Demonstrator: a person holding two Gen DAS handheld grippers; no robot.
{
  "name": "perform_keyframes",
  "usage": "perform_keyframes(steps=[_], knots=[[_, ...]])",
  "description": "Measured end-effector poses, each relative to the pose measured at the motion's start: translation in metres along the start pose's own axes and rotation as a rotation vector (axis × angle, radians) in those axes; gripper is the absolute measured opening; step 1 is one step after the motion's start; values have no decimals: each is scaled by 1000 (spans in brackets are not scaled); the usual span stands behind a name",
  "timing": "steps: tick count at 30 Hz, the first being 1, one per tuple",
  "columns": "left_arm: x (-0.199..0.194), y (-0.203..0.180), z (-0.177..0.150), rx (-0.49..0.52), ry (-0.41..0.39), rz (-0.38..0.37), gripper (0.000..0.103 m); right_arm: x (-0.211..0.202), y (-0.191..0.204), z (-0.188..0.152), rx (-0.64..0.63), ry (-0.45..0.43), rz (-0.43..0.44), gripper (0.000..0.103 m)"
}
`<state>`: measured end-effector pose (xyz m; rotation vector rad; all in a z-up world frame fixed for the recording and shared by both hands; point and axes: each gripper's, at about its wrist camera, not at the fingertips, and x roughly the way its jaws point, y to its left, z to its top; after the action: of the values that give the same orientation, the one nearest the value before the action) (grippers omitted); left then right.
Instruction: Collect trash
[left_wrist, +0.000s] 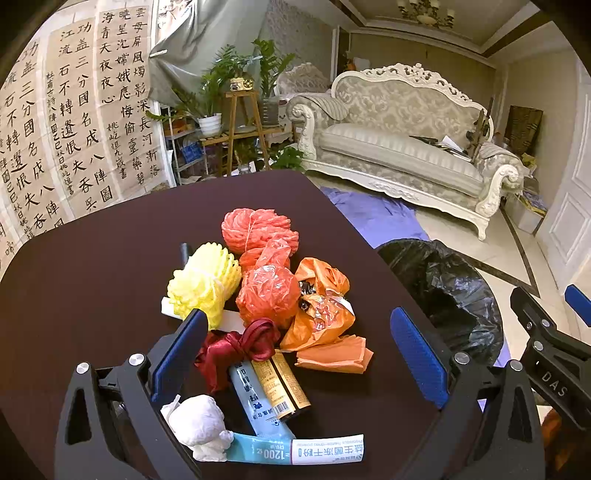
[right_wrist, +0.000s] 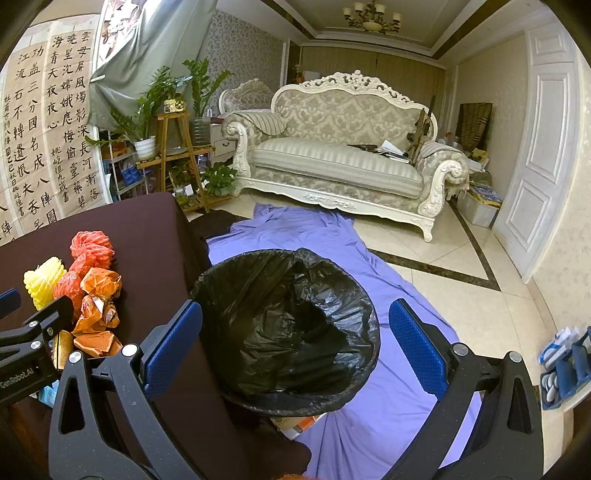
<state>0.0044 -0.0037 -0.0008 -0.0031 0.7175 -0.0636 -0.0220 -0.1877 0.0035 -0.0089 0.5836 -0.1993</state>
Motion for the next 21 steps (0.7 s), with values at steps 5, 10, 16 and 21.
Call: perform_keyframes(steps=[5, 10, 16, 21], knots=[[1, -1, -1, -5, -2, 3, 96, 0, -1, 0, 1, -1, 0, 98], [0, -1, -2, -3, -6, 5, 96, 0, 0, 0, 0, 0, 0, 98], [-2, 0, -2, 6, -11, -1, 96, 0, 0, 0, 1, 2, 1, 98], [-2, -2, -3, 6, -10, -3, 96, 1, 0, -1, 1, 1, 0, 98]])
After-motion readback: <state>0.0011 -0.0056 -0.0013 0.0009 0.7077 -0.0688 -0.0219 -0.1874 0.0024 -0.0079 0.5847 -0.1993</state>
